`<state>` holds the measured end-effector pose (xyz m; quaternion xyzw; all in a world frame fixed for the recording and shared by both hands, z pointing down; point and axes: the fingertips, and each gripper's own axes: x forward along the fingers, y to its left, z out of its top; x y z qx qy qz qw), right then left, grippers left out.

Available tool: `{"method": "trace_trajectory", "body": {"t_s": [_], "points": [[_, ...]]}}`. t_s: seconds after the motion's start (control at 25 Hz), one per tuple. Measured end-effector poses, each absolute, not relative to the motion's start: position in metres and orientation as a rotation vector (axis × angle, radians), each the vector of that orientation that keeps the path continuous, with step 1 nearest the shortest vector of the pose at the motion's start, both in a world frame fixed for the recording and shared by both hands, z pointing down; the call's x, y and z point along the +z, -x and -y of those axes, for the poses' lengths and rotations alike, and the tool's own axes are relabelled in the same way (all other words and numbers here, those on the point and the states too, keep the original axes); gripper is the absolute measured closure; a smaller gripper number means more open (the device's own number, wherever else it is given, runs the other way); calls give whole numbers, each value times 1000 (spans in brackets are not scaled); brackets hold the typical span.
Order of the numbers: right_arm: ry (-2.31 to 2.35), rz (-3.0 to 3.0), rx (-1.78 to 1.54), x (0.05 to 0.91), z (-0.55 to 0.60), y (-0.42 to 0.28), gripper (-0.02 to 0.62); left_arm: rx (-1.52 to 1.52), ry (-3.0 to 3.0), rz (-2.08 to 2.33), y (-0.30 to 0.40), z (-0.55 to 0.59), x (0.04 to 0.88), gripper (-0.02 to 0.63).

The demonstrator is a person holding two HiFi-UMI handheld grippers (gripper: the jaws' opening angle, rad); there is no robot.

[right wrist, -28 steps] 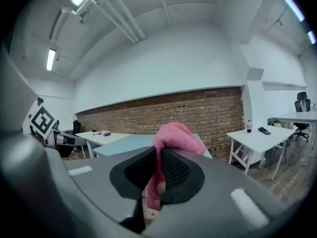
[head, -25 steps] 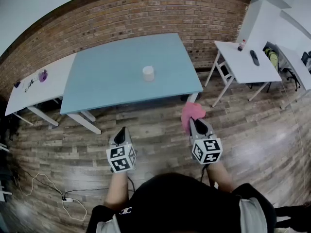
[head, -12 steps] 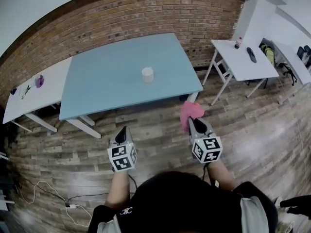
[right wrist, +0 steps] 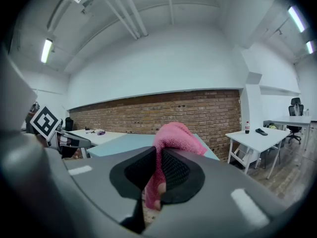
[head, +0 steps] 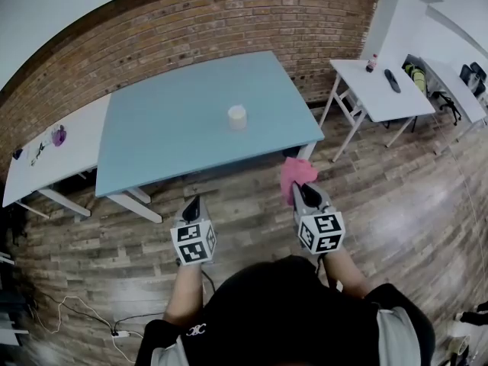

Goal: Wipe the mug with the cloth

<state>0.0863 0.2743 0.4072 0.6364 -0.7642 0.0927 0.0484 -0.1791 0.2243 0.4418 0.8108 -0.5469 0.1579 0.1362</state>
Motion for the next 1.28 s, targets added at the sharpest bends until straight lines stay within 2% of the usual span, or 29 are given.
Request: {"method": "trace_trajectory", "body": {"t_s": [0.56,1.28], "points": [[-1955,2277,260,431,-238,-82,561,465,-2369,1534,186,-182,464,600],[-1758,2338,284,442,-4,-130,561,481,-2270,1560,141,4,481,598]]}}
